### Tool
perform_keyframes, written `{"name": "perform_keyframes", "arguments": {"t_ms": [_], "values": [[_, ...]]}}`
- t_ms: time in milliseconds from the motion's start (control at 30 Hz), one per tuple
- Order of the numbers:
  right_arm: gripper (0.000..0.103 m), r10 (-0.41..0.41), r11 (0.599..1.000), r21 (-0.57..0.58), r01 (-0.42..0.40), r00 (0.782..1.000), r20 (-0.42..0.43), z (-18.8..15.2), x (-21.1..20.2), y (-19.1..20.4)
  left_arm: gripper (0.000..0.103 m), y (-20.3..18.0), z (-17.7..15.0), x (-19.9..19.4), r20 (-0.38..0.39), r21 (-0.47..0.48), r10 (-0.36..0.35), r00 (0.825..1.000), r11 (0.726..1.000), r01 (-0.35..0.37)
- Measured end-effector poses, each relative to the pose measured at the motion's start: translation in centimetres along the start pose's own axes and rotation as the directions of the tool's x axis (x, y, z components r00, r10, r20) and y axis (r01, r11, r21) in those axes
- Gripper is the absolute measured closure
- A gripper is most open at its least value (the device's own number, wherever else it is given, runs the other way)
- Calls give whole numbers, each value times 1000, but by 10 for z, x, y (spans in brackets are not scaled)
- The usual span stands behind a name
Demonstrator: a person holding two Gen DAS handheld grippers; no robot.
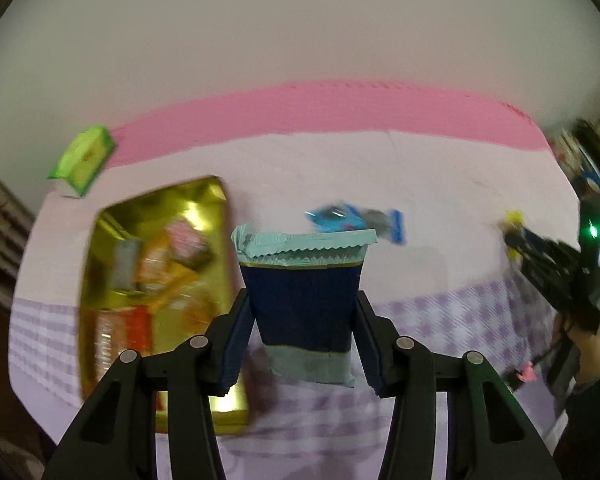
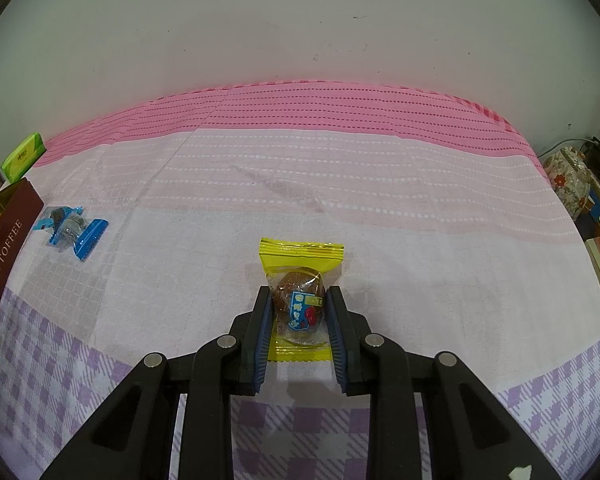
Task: Organize snacks
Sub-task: 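Lift the navy blue packet with the left gripper and carry it over the tray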
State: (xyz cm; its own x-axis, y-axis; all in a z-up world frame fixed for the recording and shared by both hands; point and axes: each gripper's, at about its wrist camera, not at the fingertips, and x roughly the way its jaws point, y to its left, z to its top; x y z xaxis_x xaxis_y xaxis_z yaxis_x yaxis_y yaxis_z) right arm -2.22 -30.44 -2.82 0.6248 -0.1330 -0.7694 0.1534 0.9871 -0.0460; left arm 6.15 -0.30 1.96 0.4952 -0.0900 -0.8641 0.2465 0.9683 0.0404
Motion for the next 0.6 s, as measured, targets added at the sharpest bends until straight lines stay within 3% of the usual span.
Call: {"name": "perform_keyframes", "arguments": {"t_ms": [33, 267, 600], "values": [[78, 0, 1000, 0, 0, 1000, 0, 0, 0, 0, 53, 8, 2, -1, 4, -7, 12, 1000, 1000, -12], [78, 0, 1000, 0, 0, 1000, 0, 0, 0, 0, 55, 48, 4, -4, -33, -125, -115, 993, 986, 110], [77, -1, 1000, 0, 1, 1000, 0, 0, 0, 0, 55, 50, 7, -47, 32, -108, -112, 993, 987, 115]]}}
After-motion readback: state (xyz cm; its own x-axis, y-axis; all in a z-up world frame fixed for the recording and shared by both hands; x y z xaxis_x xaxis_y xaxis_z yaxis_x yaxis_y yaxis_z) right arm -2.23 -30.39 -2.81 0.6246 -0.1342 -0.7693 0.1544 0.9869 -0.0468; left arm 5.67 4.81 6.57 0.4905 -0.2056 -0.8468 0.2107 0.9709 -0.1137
